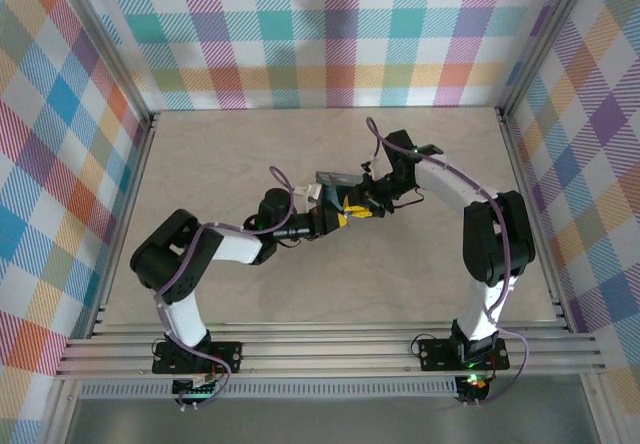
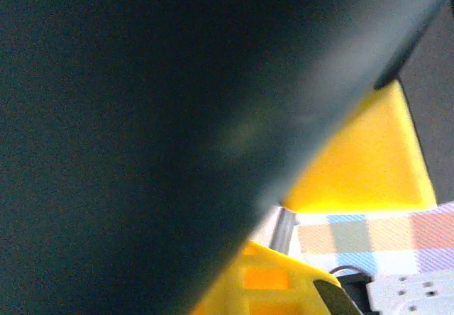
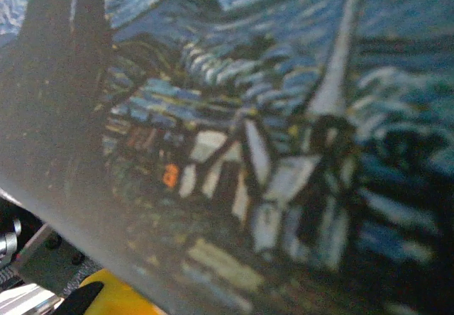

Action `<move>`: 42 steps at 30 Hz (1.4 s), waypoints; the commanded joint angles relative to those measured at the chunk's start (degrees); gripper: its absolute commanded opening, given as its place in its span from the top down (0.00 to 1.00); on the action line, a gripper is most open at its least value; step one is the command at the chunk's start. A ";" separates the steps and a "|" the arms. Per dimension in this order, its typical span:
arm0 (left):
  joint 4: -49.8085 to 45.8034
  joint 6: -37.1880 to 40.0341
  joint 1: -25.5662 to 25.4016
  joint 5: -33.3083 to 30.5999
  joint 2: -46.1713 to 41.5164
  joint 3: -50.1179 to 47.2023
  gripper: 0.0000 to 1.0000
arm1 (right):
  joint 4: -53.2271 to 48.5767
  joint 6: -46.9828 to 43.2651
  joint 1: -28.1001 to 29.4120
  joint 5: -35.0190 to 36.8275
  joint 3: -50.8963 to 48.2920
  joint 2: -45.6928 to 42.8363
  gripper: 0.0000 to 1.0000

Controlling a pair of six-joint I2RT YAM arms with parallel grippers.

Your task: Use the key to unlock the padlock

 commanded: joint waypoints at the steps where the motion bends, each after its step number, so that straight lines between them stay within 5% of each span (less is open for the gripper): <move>1: 25.09 -11.05 0.97 0.71 1.22 6.95 1.00 | -4.44 -3.89 4.11 -7.15 -2.93 -1.56 1.00; 7: 22.21 -9.21 2.42 2.13 -0.31 6.01 1.00 | -11.16 -7.90 4.17 -1.75 -1.28 0.10 1.00; 12: 3.39 9.36 0.01 0.20 -5.01 7.67 1.00 | -13.10 -8.68 4.73 -2.84 -0.32 1.28 1.00; 16: -8.76 23.52 -4.14 -10.06 -9.59 7.76 1.00 | -10.73 -8.10 5.09 0.91 -0.59 2.17 1.00; 22: 12.29 16.57 -5.78 -16.64 -0.51 -2.78 1.00 | 7.21 -1.77 7.43 8.35 -10.80 0.67 1.00; 30: 25.16 14.25 -5.70 -17.71 10.91 -7.80 1.00 | 19.61 3.84 9.82 12.48 -19.37 1.95 0.95; 39: 23.48 13.32 -4.40 -13.23 11.79 -6.22 1.00 | 21.07 8.91 9.97 15.79 -21.48 -1.96 0.57; 42: 23.47 12.67 -3.70 -11.80 12.17 -6.17 1.00 | 21.54 10.75 9.97 15.70 -21.13 -2.65 0.53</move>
